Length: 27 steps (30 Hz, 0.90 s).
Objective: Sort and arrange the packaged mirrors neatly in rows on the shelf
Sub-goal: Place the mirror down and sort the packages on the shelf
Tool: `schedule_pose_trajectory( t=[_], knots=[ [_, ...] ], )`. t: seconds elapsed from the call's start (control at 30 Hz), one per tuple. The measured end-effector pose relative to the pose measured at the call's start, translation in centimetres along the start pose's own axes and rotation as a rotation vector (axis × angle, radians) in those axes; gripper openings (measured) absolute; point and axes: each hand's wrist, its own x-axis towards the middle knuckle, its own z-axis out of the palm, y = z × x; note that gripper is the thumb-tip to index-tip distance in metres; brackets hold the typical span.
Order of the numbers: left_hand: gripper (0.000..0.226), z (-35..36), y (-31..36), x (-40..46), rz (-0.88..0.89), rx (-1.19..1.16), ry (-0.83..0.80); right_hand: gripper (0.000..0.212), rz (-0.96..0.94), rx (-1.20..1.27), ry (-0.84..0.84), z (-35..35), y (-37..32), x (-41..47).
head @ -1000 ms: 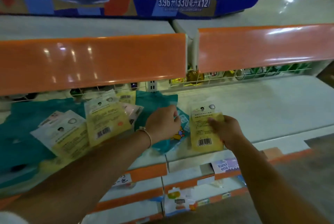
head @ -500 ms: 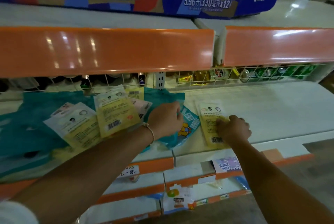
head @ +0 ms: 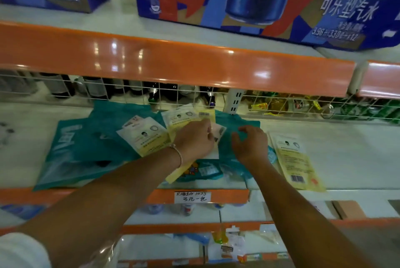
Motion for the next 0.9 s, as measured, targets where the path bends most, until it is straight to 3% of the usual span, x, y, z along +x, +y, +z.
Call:
schedule_pose_trajectory(
  t=[0.17,0.37,0.43,0.5,0.6,0.77,0.9],
  knots=[
    [0.010,-2.0,-4.0,-1.6,-0.125,-0.117,0.033,0.038,-0.054,0.083,-0.068,3.3,-4.3,-1.5],
    [0.029,-3.4,-7.2,-3.4,-0.271,-0.276,0.044,0.073,0.023,-0.129,-0.214,5.4,-7.4,-2.5],
    [0.032,-3.7,-7.7,-3.7,-0.280,-0.280,0.047,0.082,0.078,-0.089,-0.260,5.3,-8.1,-2.4],
    [0.034,-3.7,-8.1,-3.8,-0.295,-0.303,0.049,0.085,0.131,0.068,-0.274,5.0,-8.5,-2.1],
    [0.033,-3.6,-8.2,-3.8,-0.333,-0.336,0.056,0.070,0.189,0.278,-0.267,4.3,-8.6,-2.0],
    [0.015,-3.0,-6.9,-2.7,-0.468,-0.513,0.066,0.031,0.509,1.028,-0.475,2.8,-7.7,-1.4],
    [0.015,-2.0,-5.0,-1.2,-0.616,-0.774,0.138,0.056,0.629,1.277,-0.518,1.7,-4.9,0.1]
  ],
)
